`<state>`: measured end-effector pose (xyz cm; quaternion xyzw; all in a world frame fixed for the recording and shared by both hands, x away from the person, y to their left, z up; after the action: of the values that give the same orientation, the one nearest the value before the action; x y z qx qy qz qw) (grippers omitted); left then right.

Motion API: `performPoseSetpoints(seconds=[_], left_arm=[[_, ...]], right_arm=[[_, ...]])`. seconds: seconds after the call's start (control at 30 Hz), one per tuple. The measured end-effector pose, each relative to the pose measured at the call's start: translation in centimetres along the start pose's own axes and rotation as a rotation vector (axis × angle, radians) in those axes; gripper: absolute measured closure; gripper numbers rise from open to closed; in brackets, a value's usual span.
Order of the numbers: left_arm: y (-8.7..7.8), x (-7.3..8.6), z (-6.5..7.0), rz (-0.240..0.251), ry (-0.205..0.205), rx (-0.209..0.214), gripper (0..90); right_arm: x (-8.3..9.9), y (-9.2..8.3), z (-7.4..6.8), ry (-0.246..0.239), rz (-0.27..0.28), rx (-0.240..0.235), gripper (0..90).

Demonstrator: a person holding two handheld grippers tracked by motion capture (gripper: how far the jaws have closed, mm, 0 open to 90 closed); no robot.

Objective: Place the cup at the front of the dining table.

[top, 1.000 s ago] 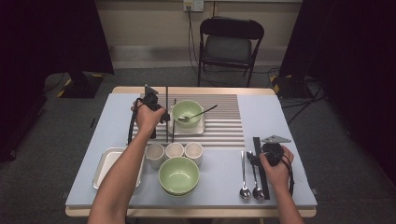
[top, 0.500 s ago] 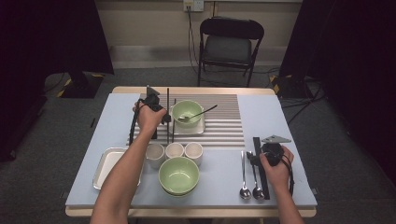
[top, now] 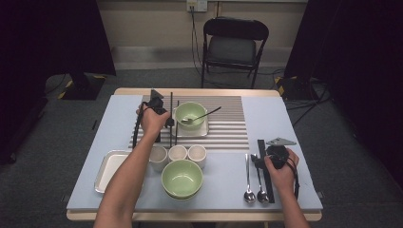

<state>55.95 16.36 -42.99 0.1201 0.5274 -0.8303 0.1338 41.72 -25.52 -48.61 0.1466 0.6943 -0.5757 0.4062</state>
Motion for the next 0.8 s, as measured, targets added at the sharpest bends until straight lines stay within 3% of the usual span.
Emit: performPoseSetpoints(seconds=[0.27,0.47,0.53,0.57,0.8], left_arm=[[0.29,-0.02,-0.17,-0.019,0.008,0.003,86.0],[0.49,-0.04,-0.16,-0.015,-0.024,0.003,85.9],[0.56,-0.01,-0.13,-0.018,-0.026,0.002,85.9],[0.53,-0.04,-0.28,-0.026,-0.004,0.005,85.9],[0.79,0.22,-0.56,-0.024,-0.028,0.008,85.3]], right_arm=[[0.00,-0.01,0.01,-0.001,0.000,-0.001,14.6],[0.00,-0.01,0.01,-0.001,0.000,-0.001,14.6],[0.00,-0.01,0.01,-0.001,0.000,-0.001,14.6],[0.00,-0.01,0.02,-0.001,0.000,-0.001,14.6],[0.00,-0.01,0.02,-0.001,0.000,-0.001,14.6]])
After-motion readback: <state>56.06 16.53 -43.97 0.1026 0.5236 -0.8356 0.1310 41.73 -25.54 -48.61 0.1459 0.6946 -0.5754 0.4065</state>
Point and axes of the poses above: each handheld gripper's, and its own axes: y roughly forward along the jaws, x roughly out of its underside, z roughly to its right, the point moved 1 cm from there along y, roughly forward along the jaws, and after that the axes turned 1 degree about y, right-handed, at the moved point
